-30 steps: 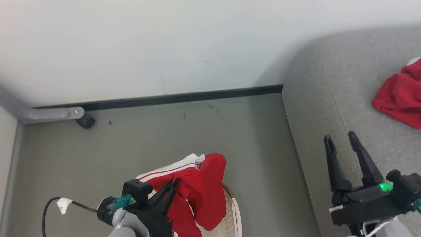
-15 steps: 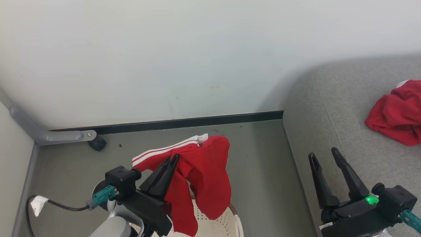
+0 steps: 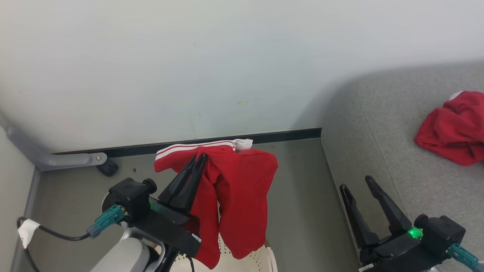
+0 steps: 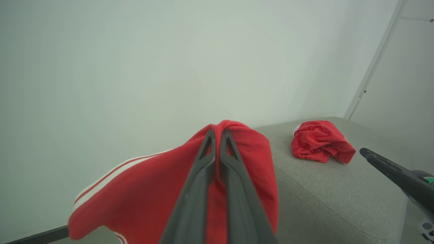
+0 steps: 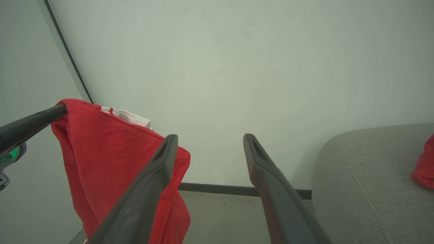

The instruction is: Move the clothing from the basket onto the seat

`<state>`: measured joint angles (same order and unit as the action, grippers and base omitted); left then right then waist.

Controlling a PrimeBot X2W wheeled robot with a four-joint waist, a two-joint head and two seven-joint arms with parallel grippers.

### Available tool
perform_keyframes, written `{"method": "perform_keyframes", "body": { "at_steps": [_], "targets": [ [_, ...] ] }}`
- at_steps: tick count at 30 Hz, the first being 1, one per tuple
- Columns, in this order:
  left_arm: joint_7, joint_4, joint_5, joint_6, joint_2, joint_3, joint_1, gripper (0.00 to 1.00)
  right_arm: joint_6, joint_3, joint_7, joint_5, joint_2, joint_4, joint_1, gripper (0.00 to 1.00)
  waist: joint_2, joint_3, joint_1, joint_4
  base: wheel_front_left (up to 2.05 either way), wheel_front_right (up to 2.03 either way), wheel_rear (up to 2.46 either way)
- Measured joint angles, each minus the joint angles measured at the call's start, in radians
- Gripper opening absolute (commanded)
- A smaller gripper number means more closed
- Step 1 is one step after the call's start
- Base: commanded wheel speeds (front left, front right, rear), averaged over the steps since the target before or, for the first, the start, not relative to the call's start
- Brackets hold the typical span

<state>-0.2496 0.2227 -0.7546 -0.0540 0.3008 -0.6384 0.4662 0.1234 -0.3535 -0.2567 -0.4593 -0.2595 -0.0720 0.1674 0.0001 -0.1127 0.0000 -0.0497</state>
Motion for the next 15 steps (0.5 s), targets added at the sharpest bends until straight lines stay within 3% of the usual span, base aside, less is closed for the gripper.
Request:
{"method": "perform_keyframes", "body": {
  "at_steps": [7, 15],
  "targets": [
    [0.019, -0.051, 0.001, 0.022, 0.004, -0.001, 0.001, 0.0, 0.0, -0.069, 0.0, -0.007, -0.012, 0.002, 0.016, 1.0, 0.0, -0.006, 0.0, 0.0, 0.0, 0.0, 0.0],
    [0.053, -0.076, 0.001, 0.038, 0.001, -0.01, 0.004, 0.0, 0.0, -0.239, 0.028, -0.007, 0.014, -0.008, 0.104, 1.0, 0.0, -0.012, 0.0, 0.007, 0.0, 0.0, 0.0]
  ]
}}
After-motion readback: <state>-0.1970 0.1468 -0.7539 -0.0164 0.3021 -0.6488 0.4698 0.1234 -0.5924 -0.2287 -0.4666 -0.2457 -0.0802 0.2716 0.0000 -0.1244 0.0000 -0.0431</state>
